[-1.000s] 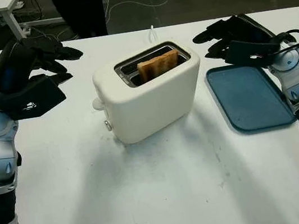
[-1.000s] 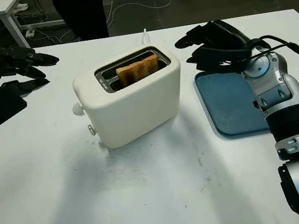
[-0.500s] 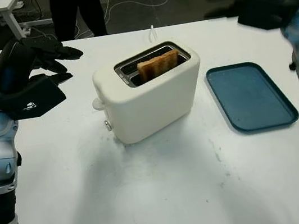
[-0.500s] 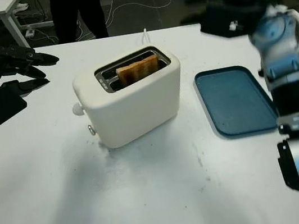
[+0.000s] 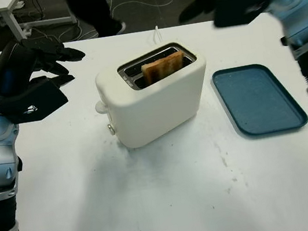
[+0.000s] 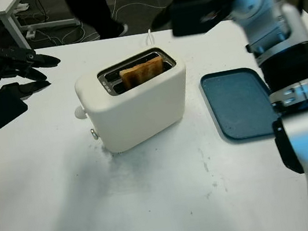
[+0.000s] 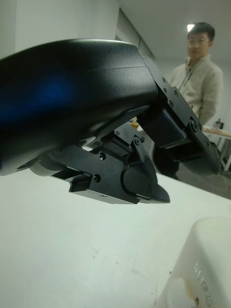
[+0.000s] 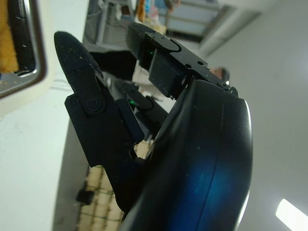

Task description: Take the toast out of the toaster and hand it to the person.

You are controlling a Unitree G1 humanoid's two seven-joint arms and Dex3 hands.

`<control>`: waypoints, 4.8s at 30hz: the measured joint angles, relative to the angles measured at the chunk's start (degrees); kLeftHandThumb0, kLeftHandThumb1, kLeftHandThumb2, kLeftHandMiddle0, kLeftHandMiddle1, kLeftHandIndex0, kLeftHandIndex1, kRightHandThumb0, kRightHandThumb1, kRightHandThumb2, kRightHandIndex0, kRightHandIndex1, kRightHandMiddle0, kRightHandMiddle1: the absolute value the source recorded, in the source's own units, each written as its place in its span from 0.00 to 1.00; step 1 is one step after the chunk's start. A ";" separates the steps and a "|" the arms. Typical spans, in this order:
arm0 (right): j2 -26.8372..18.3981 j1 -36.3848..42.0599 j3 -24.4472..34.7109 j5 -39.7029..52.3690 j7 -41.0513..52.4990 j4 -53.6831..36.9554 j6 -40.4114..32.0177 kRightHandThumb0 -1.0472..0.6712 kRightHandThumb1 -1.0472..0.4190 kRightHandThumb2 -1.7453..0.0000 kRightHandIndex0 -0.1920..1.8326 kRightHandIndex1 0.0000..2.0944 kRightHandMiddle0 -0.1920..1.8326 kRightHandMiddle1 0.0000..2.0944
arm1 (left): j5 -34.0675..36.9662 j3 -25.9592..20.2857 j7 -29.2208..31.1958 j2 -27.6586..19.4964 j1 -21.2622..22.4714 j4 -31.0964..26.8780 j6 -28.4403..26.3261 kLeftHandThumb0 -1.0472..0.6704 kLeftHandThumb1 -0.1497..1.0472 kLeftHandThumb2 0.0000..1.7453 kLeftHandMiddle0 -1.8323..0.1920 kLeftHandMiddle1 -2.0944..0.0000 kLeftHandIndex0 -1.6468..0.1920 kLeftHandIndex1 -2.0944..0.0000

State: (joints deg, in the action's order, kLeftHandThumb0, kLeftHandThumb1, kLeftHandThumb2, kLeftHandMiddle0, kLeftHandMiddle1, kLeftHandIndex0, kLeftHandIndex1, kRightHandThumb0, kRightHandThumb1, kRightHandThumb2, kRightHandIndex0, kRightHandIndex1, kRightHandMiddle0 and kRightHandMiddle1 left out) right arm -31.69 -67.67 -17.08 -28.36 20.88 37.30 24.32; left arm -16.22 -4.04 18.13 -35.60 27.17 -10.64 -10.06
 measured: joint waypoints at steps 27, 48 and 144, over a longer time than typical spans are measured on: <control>1.83 -3.83 -4.50 -3.98 8.80 6.59 2.03 0.07 0.18 0.99 0.45 0.32 0.57 0.00 | 0.13 0.04 0.02 0.00 0.00 0.60 0.38 0.60 0.83 0.00 0.46 0.69 0.32 1.00; 2.79 -3.02 -8.36 -5.42 7.75 8.81 4.29 0.21 0.18 1.00 0.43 0.29 0.55 0.00 | -0.04 0.09 -0.24 0.22 0.00 0.62 0.50 0.60 0.83 0.00 0.46 0.69 0.32 0.99; 0.80 -8.45 12.17 9.36 -12.99 29.28 8.61 0.48 0.13 0.99 0.58 0.83 0.46 0.83 | 0.00 0.38 -0.35 0.32 0.00 1.15 -0.41 0.60 0.83 0.00 0.47 0.69 0.32 1.00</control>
State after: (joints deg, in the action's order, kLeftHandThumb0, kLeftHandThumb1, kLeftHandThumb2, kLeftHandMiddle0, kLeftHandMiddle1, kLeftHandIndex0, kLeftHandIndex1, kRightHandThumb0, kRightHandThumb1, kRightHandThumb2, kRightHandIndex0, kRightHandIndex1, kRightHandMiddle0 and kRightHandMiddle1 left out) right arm -30.89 -76.12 -4.91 -19.00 7.90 66.58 32.93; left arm -16.22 -3.66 17.78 -35.28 27.17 -9.49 -10.46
